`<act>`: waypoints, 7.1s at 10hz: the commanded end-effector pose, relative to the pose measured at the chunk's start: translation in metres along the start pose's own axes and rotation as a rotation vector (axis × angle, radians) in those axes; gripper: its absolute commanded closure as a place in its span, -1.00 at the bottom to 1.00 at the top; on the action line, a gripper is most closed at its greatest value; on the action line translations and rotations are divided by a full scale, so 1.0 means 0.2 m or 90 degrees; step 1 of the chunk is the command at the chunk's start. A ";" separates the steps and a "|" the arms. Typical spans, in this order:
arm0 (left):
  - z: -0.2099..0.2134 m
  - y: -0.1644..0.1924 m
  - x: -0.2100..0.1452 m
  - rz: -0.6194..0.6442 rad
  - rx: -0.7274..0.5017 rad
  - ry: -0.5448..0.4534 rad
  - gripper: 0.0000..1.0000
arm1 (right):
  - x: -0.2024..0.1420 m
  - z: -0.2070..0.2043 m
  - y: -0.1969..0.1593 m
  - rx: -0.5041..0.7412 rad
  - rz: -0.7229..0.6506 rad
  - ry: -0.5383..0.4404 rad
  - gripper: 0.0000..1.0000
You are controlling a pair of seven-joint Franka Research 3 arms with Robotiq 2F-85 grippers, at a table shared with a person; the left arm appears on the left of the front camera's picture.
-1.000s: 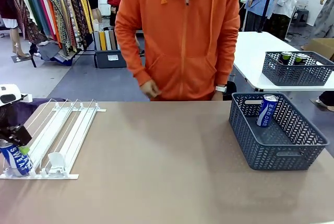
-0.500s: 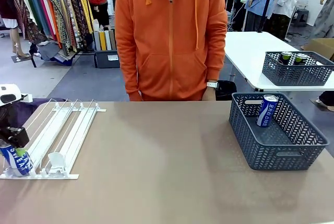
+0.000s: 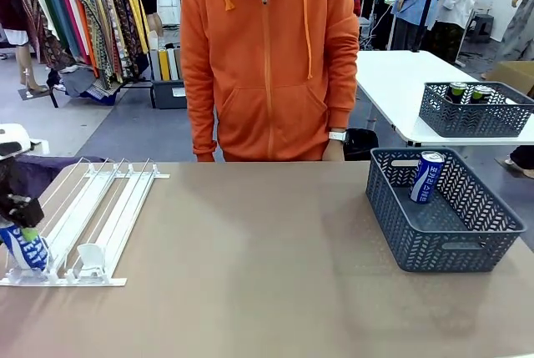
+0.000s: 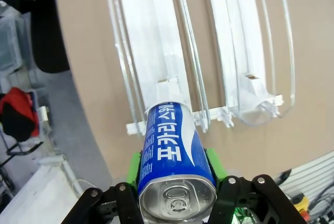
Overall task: Retrieve and store the cans from the dispenser.
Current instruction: Pick up one can from the Automatic Can Dispenser and place it in the middle of the table.
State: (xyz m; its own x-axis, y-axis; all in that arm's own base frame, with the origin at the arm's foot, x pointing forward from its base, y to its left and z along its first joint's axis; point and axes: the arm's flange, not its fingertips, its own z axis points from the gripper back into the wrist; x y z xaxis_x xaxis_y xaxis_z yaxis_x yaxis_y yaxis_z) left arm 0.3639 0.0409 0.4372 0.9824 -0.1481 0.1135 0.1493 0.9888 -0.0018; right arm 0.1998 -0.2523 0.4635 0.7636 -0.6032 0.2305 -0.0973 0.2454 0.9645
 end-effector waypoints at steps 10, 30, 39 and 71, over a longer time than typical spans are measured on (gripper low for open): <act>0.85 0.09 -0.43 0.057 -0.004 -0.197 1.00 | 0.02 0.00 0.01 0.017 0.017 -0.009 -1.00; -0.29 -2.15 0.51 -0.451 -0.035 -0.051 1.00 | 0.02 0.00 0.01 0.017 0.017 -0.009 -1.00; -0.01 -2.02 0.50 -0.446 -0.068 -0.095 -1.00 | 0.02 0.00 0.01 0.017 0.017 -0.009 -1.00; 0.46 0.44 -0.58 0.048 -0.489 -0.259 -1.00 | 0.02 0.00 0.01 0.017 0.017 -0.009 -1.00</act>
State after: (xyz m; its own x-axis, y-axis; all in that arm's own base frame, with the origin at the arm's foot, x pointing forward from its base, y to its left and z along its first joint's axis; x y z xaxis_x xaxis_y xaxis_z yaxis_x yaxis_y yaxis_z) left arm 0.2531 0.1491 0.5157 0.9046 0.0796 0.4188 0.2493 0.6982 -0.6711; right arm 0.1996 -0.2523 0.4636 0.7636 -0.6031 0.2308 -0.0975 0.2455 0.9645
